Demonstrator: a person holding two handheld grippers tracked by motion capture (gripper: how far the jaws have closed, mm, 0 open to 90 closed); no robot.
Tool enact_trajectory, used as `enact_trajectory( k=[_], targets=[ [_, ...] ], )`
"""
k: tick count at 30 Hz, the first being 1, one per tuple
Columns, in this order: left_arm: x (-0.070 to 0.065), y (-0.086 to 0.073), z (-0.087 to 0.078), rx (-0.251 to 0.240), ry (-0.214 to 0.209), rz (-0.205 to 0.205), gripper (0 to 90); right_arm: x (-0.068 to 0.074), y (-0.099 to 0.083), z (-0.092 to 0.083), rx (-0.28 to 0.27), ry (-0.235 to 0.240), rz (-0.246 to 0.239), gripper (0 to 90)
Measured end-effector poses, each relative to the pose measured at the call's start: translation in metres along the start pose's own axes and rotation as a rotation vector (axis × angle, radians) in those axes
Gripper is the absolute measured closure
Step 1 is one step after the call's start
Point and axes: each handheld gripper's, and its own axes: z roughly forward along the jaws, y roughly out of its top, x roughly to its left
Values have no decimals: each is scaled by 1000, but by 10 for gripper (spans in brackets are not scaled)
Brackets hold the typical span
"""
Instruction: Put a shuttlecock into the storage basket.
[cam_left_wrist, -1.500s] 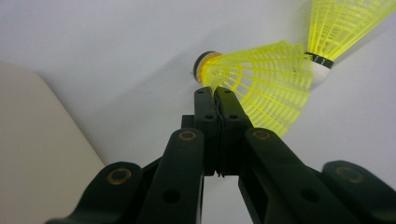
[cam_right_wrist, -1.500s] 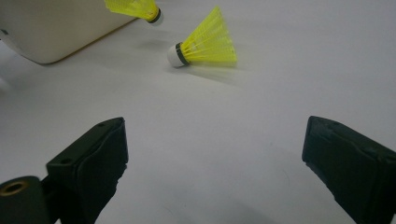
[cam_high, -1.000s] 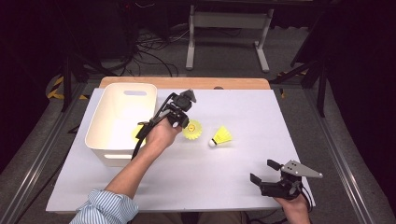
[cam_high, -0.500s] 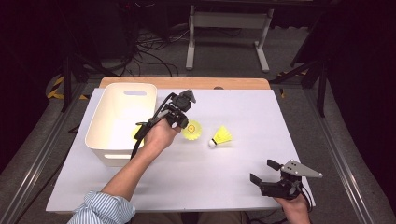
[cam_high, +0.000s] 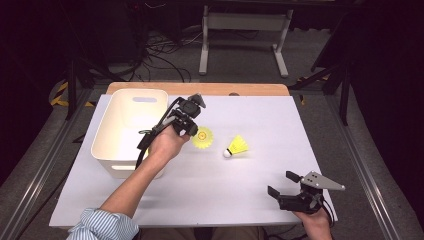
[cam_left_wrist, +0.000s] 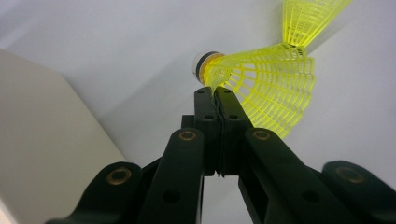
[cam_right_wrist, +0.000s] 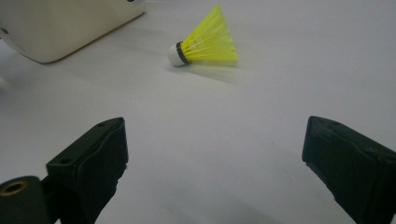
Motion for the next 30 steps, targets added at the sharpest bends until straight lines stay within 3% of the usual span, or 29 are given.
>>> enact_trajectory(
  k=[30],
  targets=[
    [14,-7,-27,-30,-7,-6,890,0,0,0,3,-2,1,73]
  ],
)
